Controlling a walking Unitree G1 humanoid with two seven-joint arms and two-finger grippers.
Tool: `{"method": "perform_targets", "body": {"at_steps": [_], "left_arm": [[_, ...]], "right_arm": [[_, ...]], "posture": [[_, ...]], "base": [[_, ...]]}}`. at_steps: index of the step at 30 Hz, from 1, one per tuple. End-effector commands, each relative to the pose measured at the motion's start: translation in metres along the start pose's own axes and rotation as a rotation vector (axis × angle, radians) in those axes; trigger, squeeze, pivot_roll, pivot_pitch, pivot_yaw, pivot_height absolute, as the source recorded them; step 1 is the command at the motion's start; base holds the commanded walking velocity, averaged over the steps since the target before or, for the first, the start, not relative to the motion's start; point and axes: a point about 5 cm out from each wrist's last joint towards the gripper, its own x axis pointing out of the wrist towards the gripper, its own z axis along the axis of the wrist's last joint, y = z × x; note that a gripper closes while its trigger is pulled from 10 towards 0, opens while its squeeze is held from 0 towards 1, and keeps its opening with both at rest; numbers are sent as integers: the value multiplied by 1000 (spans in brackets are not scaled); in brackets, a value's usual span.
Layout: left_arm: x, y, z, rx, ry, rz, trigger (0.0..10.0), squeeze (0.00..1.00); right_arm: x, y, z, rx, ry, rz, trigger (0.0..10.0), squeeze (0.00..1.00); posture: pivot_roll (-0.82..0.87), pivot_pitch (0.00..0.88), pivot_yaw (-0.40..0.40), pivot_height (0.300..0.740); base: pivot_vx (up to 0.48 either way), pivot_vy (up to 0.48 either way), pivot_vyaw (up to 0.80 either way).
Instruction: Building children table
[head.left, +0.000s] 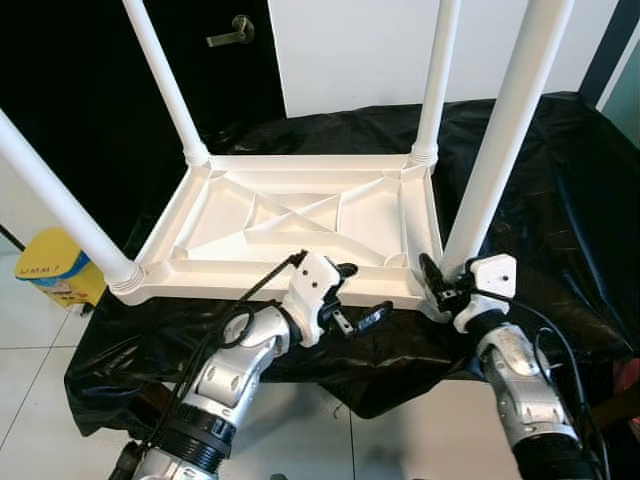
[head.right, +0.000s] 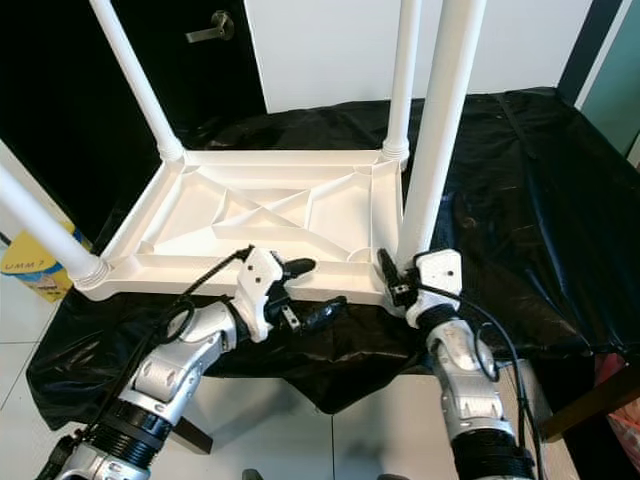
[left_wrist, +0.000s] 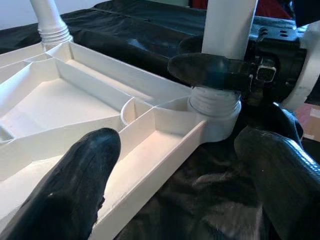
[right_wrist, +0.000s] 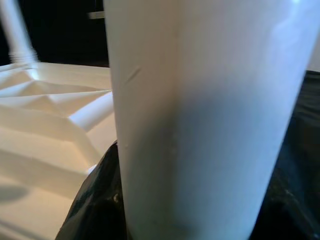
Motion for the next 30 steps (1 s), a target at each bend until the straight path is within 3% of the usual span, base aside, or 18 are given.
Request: {"method": "perform_targets", "body": {"at_steps": [1,2,4,7,12,23,24,30], "left_arm": [[-1,-5,1,-4,2,-110,10000,0],[-1,-3,2,-3,-2,-104,10000,0],[-1,-3,2,-3,-2,-104,10000,0],[1,-1,6,-6,-17,-93,10000,0],[3,-2,8,-10,-23,-90,10000,0],[3,-3,8,-15,-29,-87,10000,0],[2,-4,8,-17,-29,-85,10000,0],[2,-5,10,-21,-36,-86,10000,0]], "right_arm": [[-8,-9,-14,6,77,-111,10000,0],[-8,-7,-16,1,90,-185,10000,0],[-8,-7,-16,1,90,-185,10000,0],[-10,4,-21,58,122,-381,10000,0],[-9,15,-20,65,130,-377,10000,0],[-10,12,-12,52,91,-367,10000,0],[-9,10,-10,51,78,-352,10000,1000],[-10,3,-2,38,33,-297,10000,1000]], "posture": [[-219,0,90,740],[-217,0,88,740],[-217,0,88,740],[-218,0,82,740],[-222,0,79,740],[-221,0,66,740],[-222,0,64,740],[-222,0,66,740]], "base": [[0,0,0],[0,0,0],[0,0,0],[0,0,0],[0,0,0],[0,0,0],[0,0,0],[0,0,0]]}}
